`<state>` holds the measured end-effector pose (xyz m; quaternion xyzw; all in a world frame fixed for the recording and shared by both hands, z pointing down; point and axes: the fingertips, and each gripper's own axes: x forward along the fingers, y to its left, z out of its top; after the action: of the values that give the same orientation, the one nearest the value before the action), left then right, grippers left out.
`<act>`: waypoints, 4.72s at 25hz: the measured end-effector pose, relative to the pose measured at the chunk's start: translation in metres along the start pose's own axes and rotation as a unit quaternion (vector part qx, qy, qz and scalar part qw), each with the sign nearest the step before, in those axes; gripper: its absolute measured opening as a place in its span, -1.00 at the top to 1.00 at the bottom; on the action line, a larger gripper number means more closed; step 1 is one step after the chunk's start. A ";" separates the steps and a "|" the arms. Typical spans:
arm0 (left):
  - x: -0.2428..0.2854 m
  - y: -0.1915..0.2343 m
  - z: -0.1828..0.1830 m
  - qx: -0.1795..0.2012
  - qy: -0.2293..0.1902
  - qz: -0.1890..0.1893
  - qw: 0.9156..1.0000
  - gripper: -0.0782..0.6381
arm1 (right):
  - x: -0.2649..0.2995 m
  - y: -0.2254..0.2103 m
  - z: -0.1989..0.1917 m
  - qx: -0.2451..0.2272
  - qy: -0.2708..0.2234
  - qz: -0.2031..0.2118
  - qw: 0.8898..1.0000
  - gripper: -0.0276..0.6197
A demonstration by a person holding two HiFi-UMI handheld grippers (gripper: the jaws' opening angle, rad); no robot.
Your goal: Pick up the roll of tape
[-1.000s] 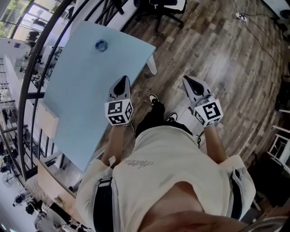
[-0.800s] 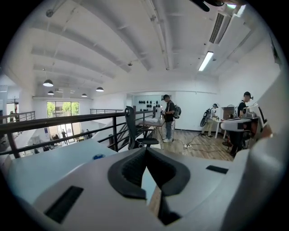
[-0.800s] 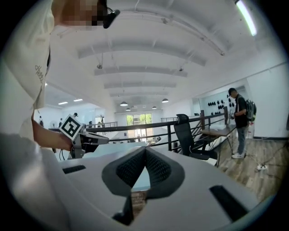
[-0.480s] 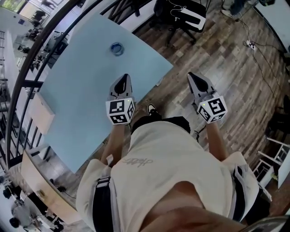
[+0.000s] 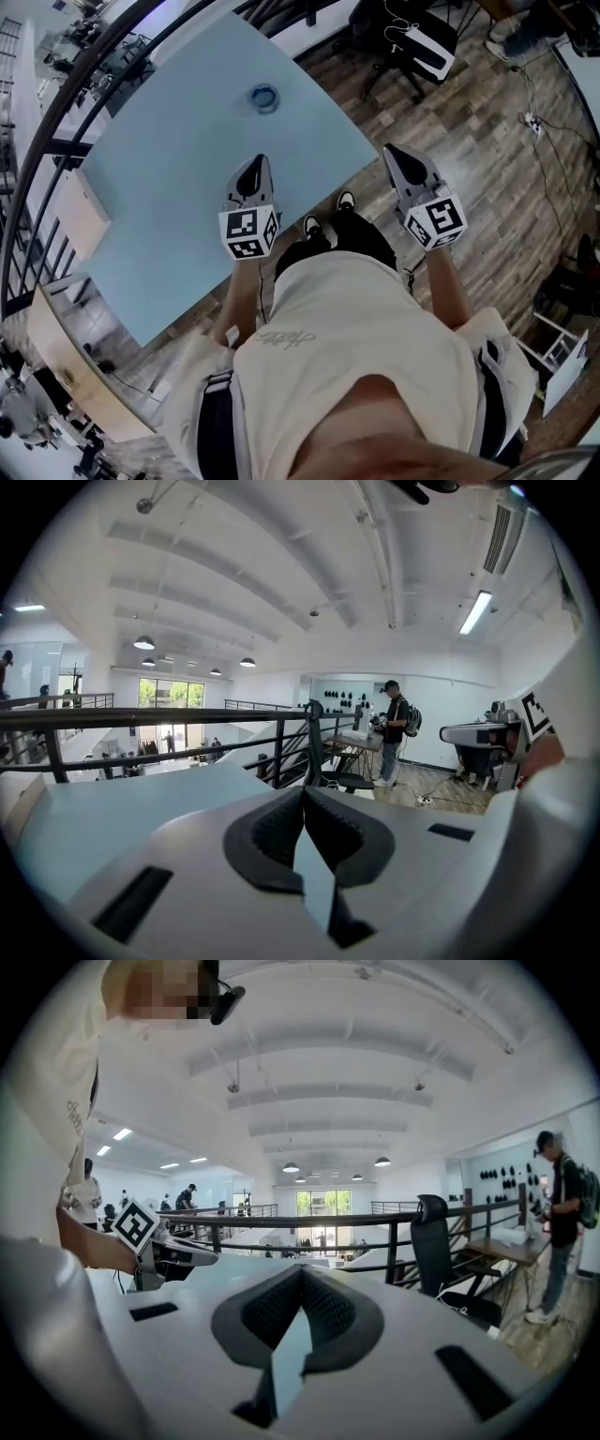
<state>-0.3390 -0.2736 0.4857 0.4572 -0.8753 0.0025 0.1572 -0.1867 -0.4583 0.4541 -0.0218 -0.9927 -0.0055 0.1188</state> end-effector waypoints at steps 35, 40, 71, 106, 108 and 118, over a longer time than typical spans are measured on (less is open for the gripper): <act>0.136 0.011 -0.003 -0.025 0.073 0.090 0.993 0.47 | 0.139 -0.090 -0.017 -0.010 0.007 0.152 0.988 0.90; 0.154 0.018 -0.016 -0.018 0.091 0.096 0.991 0.46 | 0.138 -0.103 -0.032 -0.002 0.027 0.142 0.990 0.90; 0.258 0.074 -0.148 -0.021 0.293 0.089 0.952 0.38 | 0.147 -0.151 -0.081 0.037 0.097 0.129 0.986 0.90; 0.190 0.081 -0.099 -0.027 0.240 0.117 0.963 0.62 | 0.180 -0.102 -0.029 0.021 0.042 0.169 0.984 0.90; 0.179 0.076 -0.087 -0.023 0.230 0.116 0.966 0.62 | 0.179 -0.094 -0.020 0.015 0.034 0.172 0.984 0.90; 0.122 0.058 -0.014 -0.012 0.167 0.108 0.980 0.62 | 0.177 -0.066 0.015 -0.006 0.005 0.177 0.984 0.90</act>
<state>-0.4466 -0.3352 0.5408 0.3518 -0.8809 0.0853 0.3050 -0.3649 -0.5160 0.4806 -0.1975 -0.9725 0.0090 0.1232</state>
